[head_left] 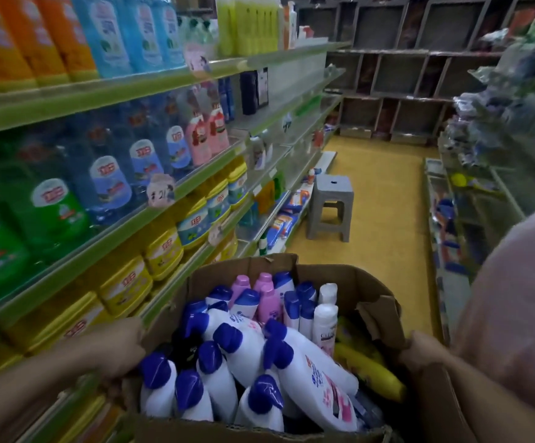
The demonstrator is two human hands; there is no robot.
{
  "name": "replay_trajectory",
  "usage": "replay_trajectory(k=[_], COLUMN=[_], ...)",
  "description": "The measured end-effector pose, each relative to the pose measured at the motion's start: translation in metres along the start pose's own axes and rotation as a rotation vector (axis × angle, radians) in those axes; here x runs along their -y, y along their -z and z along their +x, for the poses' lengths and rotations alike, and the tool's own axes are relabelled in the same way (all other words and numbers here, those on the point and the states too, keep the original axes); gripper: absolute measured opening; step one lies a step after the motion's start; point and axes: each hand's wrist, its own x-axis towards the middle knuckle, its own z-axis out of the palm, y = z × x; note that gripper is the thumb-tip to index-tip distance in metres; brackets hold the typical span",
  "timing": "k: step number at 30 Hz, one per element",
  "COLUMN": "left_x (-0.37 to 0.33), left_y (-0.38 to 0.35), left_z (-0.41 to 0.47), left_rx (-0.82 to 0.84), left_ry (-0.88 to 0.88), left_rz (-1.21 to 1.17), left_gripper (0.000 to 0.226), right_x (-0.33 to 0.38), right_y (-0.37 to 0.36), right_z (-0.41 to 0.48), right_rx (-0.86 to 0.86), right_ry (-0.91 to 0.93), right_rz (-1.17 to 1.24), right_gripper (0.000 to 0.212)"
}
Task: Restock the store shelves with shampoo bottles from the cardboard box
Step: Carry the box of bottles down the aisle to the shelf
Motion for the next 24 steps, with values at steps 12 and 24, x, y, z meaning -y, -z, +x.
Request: replay_trajectory(k=[12,24], left_x=[-0.096,-0.174], left_y=[0.087,0.188], left_z=[0.160,0.322], left_rx=[0.066,0.033], left_ry=[-0.002,-0.011], left_rz=[-0.109,-0.122], left_gripper=[0.025,0.021], right_x=[0.030,0.057], right_y=[0.115,0.223], right_z=[0.161,0.298], right_rx=[-0.009,-0.010], right_ry=[-0.008,-0.067], right_rz=[-0.042,0.100], right_gripper=[0.020,0.007])
